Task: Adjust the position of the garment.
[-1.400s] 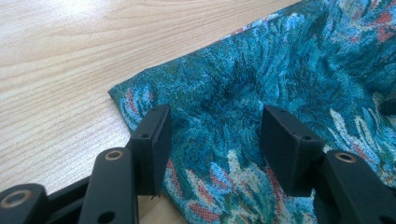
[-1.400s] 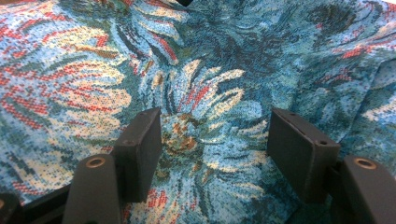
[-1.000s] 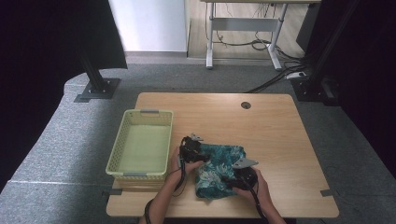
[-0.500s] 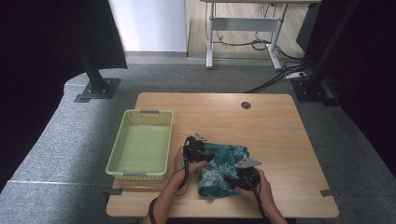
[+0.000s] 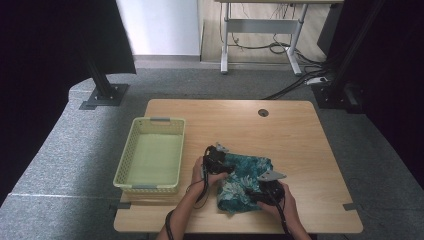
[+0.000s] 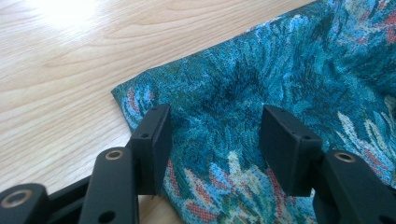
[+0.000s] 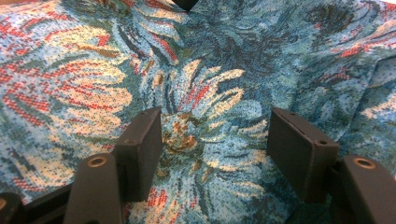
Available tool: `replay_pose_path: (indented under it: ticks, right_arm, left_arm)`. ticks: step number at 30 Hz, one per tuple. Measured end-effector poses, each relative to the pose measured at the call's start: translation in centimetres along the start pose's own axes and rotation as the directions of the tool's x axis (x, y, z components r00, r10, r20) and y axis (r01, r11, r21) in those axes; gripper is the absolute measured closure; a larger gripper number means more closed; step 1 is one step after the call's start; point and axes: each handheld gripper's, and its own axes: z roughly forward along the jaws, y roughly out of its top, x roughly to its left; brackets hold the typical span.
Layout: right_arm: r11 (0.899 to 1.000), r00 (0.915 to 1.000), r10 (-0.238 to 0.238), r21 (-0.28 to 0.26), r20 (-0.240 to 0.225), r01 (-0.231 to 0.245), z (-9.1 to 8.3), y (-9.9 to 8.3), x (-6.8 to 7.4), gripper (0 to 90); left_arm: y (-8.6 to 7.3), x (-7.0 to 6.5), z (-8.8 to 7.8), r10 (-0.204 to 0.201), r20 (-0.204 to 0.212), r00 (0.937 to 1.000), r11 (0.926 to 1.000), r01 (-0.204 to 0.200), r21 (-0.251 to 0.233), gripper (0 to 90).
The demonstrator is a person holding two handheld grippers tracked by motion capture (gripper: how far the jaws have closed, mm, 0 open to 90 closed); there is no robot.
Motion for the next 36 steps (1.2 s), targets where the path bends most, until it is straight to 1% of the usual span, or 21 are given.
replay_pose_path:
  ticks: [7, 13, 15, 17, 22, 24, 29, 31, 34, 36]
  right_arm:
    - [1.000, 0.9997, 0.017, -0.005, 0.017, -0.017, -0.8, -0.8, -0.3, 35.5]
    - [0.999, 0.9986, 0.038, -0.009, 0.037, -0.037, -1.5, -1.5, -0.4, 35.5]
    - [0.999, 0.9983, 0.042, -0.007, 0.041, -0.042, -1.7, -1.7, -0.5, 35.4]
    - [0.999, 0.9980, 0.045, -0.009, 0.046, -0.044, -1.9, -2.0, -0.6, 35.5]
    - [0.998, 0.9960, 0.065, -0.009, 0.061, -0.065, -2.8, -2.9, -0.8, 35.6]
    - [0.997, 0.9953, 0.071, -0.010, 0.066, -0.070, -3.2, -3.2, -0.9, 35.7]
    - [0.997, 0.9939, 0.081, -0.016, 0.075, -0.080, -4.0, -4.1, -1.3, 35.6]
    - [0.996, 0.9933, 0.084, -0.020, 0.079, -0.083, -4.3, -4.5, -1.4, 35.7]
    - [0.996, 0.9924, 0.090, -0.029, 0.084, -0.088, -4.9, -5.1, -1.6, 35.7]
    - [0.995, 0.9920, 0.093, -0.034, 0.086, -0.090, -5.2, -5.5, -1.7, 35.7]
  left_arm:
    - [0.3, -0.8, 0.5, 0.013, 0.025, 0.9996, 0.9999, -0.013, -0.004, 44.4]
    - [0.7, -1.7, 1.0, 0.039, 0.033, 0.9987, 0.9992, -0.039, 0.006, 44.3]
    - [0.8, -1.9, 1.2, 0.043, 0.039, 0.9983, 0.9990, -0.043, 0.006, 44.3]
    - [0.8, -2.2, 1.3, 0.039, 0.046, 0.9982, 0.9992, -0.039, -0.002, 44.4]
    - [0.8, -3.1, 1.8, 0.041, 0.073, 0.9965, 0.9989, -0.039, -0.026, 45.5]
    - [0.9, -3.5, 2.0, 0.052, 0.077, 0.9957, 0.9985, -0.050, -0.021, 45.6]
    - [1.1, -4.6, 2.4, 0.065, 0.093, 0.9936, 0.9978, -0.063, -0.020, 45.5]
    - [1.1, -5.1, 2.5, 0.065, 0.094, 0.9934, 0.9977, -0.063, -0.024, 45.6]
    - [1.2, -5.8, 2.8, 0.086, 0.094, 0.9918, 0.9962, -0.084, -0.024, 45.7]
    - [1.3, -6.1, 3.0, 0.087, 0.097, 0.9914, 0.9960, -0.085, -0.027, 45.7]
